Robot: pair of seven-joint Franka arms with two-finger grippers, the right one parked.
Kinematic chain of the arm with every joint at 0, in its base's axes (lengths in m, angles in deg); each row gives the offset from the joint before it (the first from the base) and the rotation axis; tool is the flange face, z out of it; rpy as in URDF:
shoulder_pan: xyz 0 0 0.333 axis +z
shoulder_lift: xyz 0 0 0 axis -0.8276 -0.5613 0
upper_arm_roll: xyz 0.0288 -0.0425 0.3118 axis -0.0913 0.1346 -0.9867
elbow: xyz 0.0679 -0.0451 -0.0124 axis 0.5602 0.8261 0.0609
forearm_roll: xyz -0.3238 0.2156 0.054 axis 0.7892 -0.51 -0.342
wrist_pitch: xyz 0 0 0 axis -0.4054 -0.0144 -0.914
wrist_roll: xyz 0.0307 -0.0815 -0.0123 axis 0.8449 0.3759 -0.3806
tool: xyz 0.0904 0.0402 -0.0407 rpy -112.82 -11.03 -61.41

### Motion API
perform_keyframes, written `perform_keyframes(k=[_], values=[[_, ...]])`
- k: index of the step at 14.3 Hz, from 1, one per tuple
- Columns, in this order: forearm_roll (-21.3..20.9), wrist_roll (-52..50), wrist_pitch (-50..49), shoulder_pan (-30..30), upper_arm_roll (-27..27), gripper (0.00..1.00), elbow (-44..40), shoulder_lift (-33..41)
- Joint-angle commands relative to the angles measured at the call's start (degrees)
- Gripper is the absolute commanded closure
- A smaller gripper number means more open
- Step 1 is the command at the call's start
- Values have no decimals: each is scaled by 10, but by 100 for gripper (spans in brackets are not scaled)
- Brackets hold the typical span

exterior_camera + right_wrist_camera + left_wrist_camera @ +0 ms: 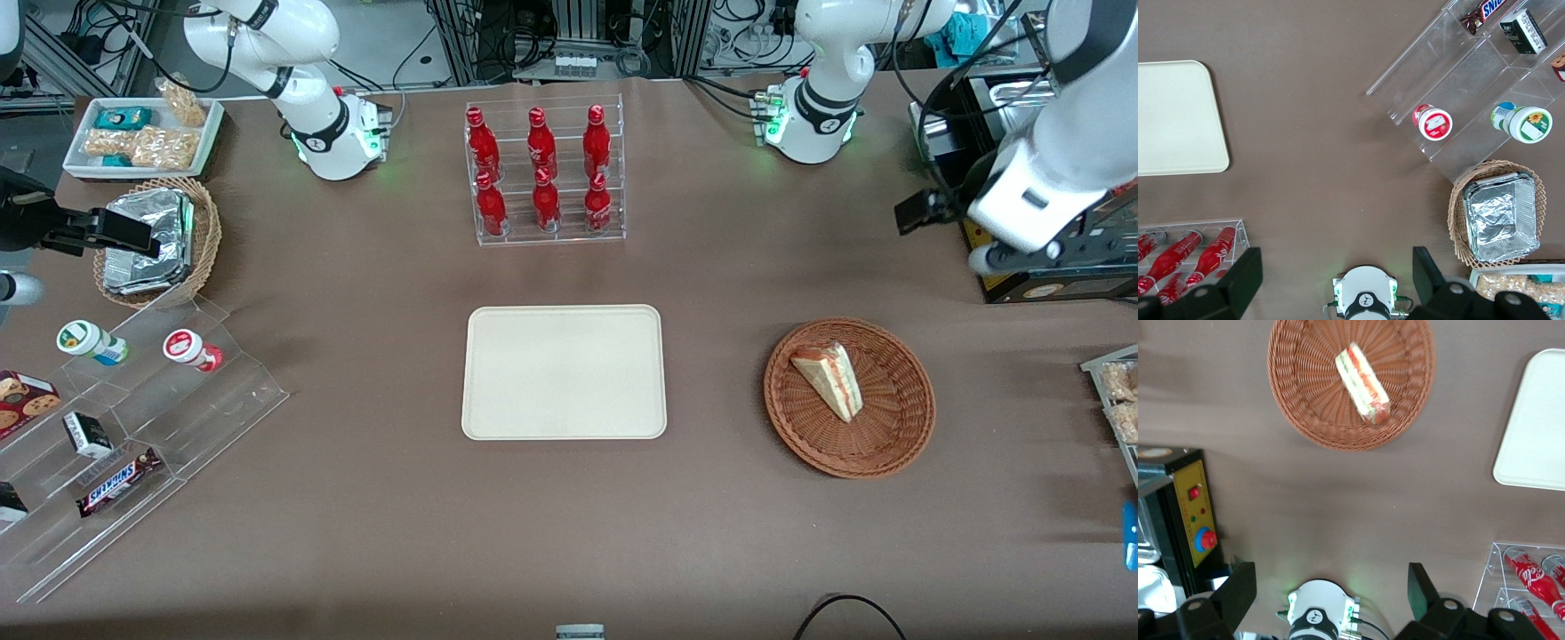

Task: Place sandwich from basket to tray
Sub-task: 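Move the left gripper over the sandwich in the wicker basket, then lower the left gripper and close it on the wrapped sandwich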

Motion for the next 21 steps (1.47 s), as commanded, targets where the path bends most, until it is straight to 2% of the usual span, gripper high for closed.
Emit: perform_keyframes(k=[1, 4, 7, 9, 14, 21], values=[[-9, -25, 61, 0, 1, 0, 39, -33], [-7, -70, 231, 2, -1, 0, 165, -27], [-6, -138, 357, 2, -1, 0, 240, -42], [-9, -215, 372, 1, -1, 0, 247, -66], [-9, -298, 472, 1, -1, 0, 264, -121], [-8, -302, 546, 1, -3, 1, 262, -193]])
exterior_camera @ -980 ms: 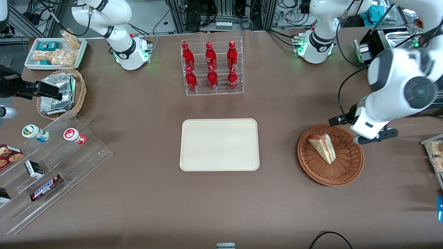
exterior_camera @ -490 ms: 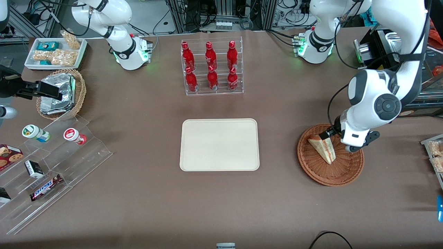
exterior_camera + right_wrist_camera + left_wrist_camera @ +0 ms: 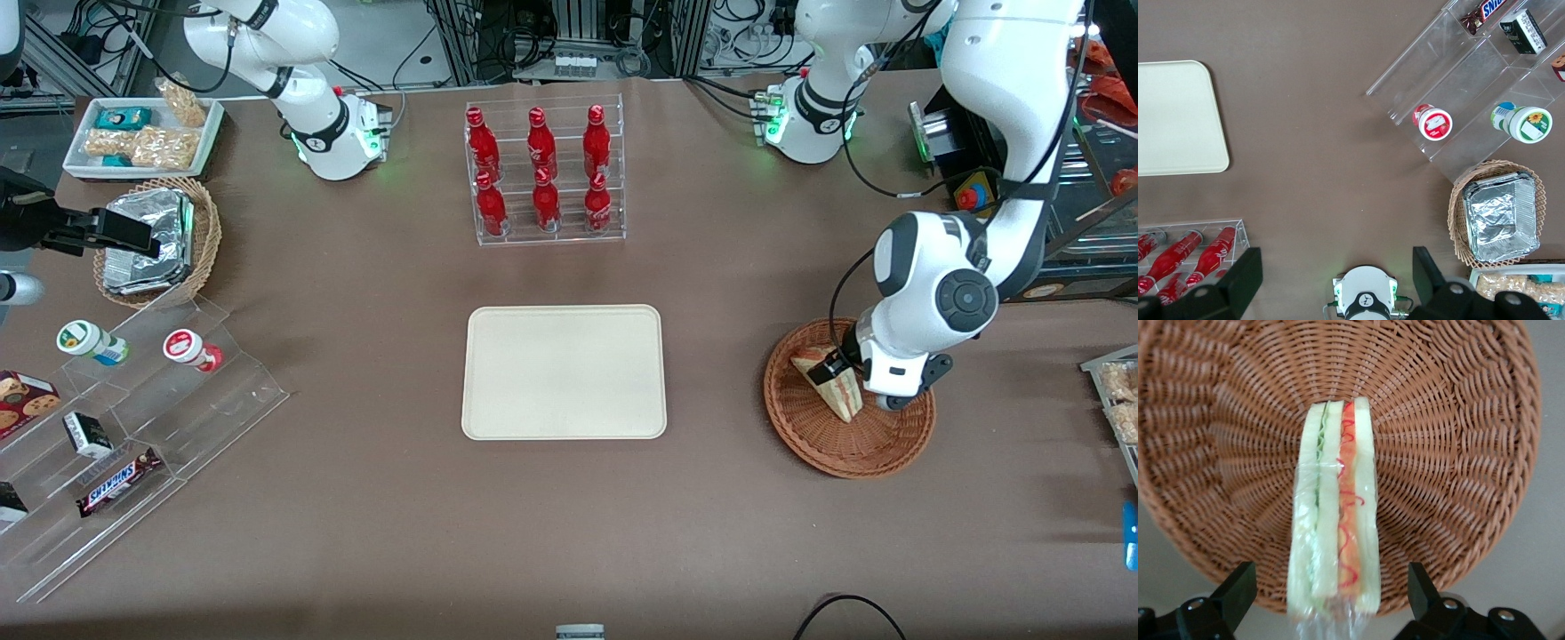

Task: Place sandwich from basket to tray
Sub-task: 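Lower the left gripper and close it on the wrapped sandwich, then lift the sandwich and carry it over the cream tray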

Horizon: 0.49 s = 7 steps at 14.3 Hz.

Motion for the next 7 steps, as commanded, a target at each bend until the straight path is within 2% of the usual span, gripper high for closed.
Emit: perform_keyframes(k=[1, 2, 3, 5, 7], values=[[-6, -13, 16, 2, -4, 26, -2, -21], [-7, -13, 16, 2, -7, 54, 0, -20], [-7, -14, 13, 2, -8, 69, 0, -19], [-7, -26, 10, 2, -8, 81, 0, -15], [-8, -24, -19, 1, -8, 86, -3, 10]])
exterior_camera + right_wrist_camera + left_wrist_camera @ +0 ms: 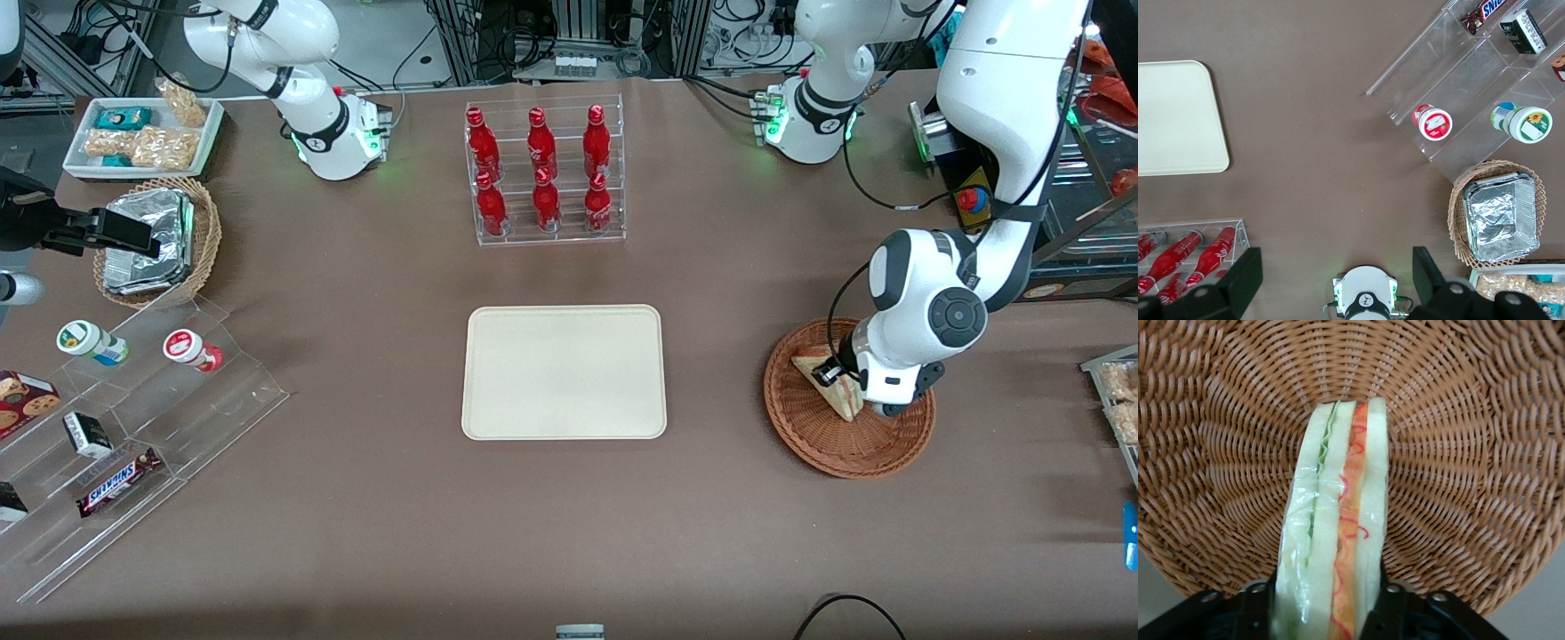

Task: Place sandwich from basket to tray
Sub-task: 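Lift the sandwich and carry it over the cream tray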

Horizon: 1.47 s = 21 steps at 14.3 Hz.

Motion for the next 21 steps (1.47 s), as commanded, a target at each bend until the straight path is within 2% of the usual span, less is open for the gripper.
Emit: perform_keyframes(k=[1, 4, 5, 8, 10, 13, 15, 19, 20, 21], values=[[-8, -11, -59, -2, 2, 86, -7, 49], [-9, 13, -108, -47, 18, 86, -43, 76], [-9, 50, -108, -72, 25, 86, -55, 70], [-10, 64, -111, -177, 30, 85, -97, 22], [-7, 50, -113, -245, 30, 84, -161, -44], [-16, -64, -120, -330, 26, 84, -303, -165], [-43, -100, -147, -355, 27, 81, -376, -220], [-63, -114, -152, -385, 27, 80, -391, -234], [-64, -113, -151, -386, 27, 73, -392, -234], [-63, -114, -151, -386, 27, 56, -394, -234]])
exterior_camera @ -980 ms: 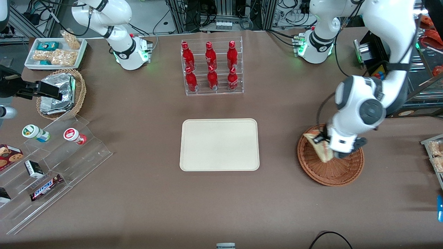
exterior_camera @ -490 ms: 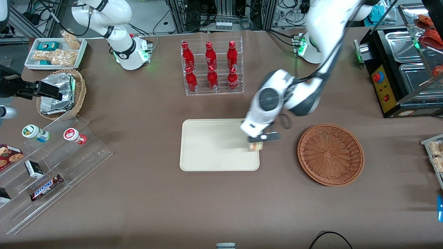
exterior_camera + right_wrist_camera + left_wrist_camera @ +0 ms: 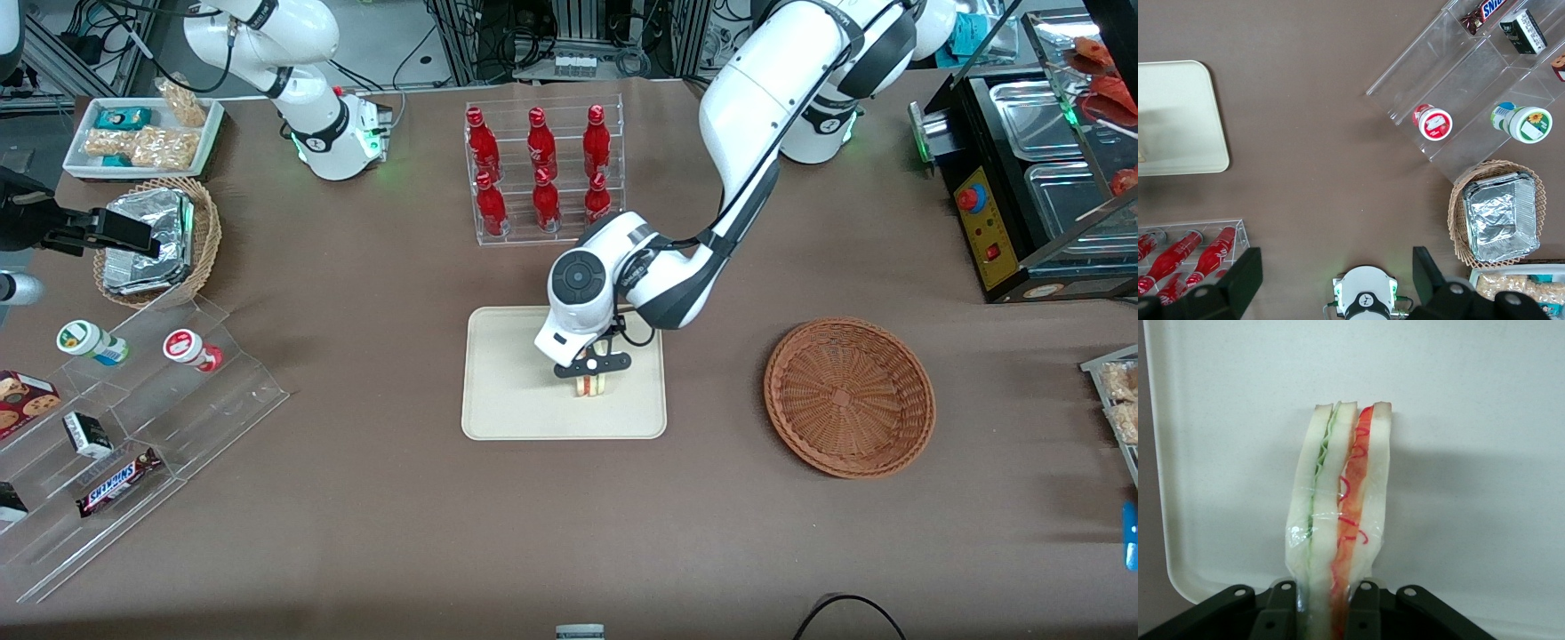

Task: Place sandwich from basket to tray
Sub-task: 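Lower the sandwich onto the tray and open the left gripper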

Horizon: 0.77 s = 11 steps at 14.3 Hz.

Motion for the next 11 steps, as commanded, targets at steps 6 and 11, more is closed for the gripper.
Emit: perform_keyframes(k=[6, 11], values=[[-18, -7, -74, -3, -43, 0, -17, 60], [0, 71, -150, 55, -64, 0, 72, 205]])
